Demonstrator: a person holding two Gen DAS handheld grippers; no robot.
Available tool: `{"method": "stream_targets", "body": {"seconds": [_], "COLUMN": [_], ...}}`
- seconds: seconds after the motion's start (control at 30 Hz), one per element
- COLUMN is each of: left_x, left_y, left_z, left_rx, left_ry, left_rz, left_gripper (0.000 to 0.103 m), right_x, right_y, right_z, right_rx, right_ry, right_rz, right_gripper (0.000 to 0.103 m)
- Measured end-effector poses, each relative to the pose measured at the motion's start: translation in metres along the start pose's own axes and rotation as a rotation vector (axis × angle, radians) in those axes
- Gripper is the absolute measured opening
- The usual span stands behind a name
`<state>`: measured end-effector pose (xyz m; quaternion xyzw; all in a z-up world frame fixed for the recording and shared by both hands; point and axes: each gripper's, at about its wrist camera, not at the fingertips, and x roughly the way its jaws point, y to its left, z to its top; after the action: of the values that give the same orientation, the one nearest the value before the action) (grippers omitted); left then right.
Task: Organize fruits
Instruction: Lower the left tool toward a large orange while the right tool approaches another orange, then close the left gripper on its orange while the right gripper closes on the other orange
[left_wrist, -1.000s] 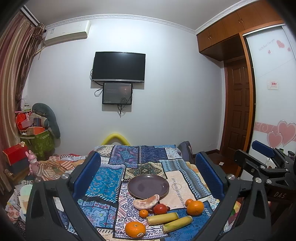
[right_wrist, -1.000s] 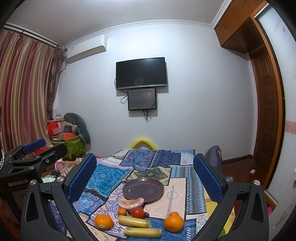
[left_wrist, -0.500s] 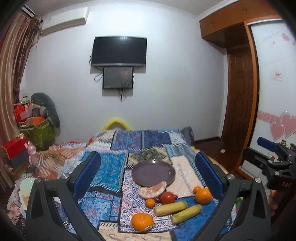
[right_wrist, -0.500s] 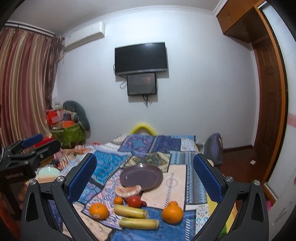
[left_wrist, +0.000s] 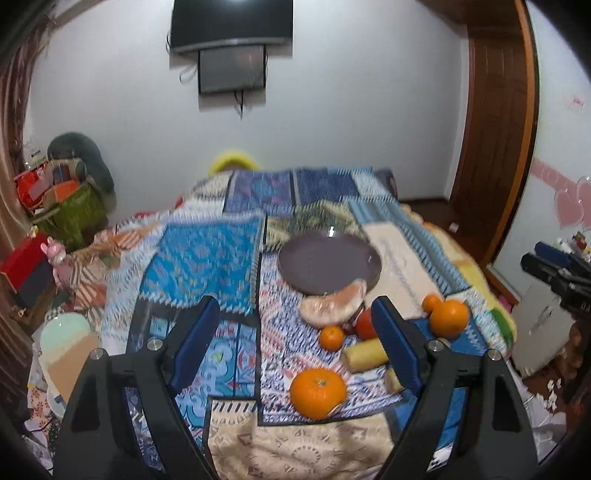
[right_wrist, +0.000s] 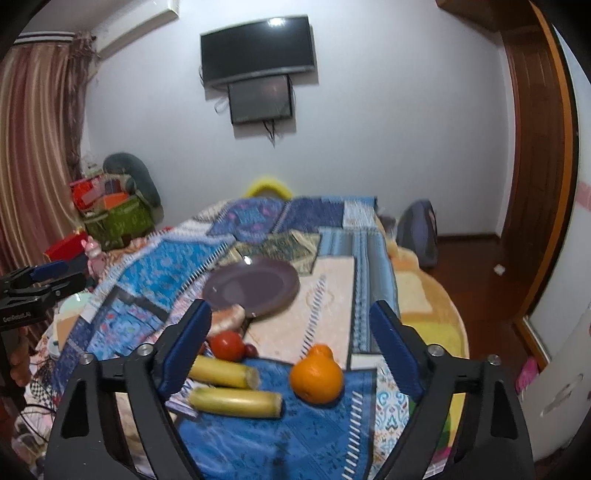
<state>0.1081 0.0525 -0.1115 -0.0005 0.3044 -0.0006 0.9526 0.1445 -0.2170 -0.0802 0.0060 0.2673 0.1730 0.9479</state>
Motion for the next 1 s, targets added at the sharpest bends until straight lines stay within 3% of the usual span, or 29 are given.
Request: {"method": "stream_targets", "body": {"seconds": [0.3,0.53,1.0], "left_x": [0.055,0.090,0.131], "left_y": [-0.004,-0.008,-0.016], "left_z": [-0.022,-0.044,-0.070], "left_rx": [0.044,0.058,0.078], "left_ry": [0.188,0.327,0.445], "left_rz": [-0.028,-0.071,-0.104], "left_gripper": [0.085,0.085,0.085], "right_x": [0.043,0.074,0.119], "right_y": [-0.029,-0.041,-0.043], "right_z": [-0.020,-0.038,-0.057], "right_rx": [0.026,0.058,0.078], "right_ry": [0.161,0.272,0.400], "right_rz": [-0.010,0.020,0.053], "right_gripper": [0.068,0.068,0.068]}}
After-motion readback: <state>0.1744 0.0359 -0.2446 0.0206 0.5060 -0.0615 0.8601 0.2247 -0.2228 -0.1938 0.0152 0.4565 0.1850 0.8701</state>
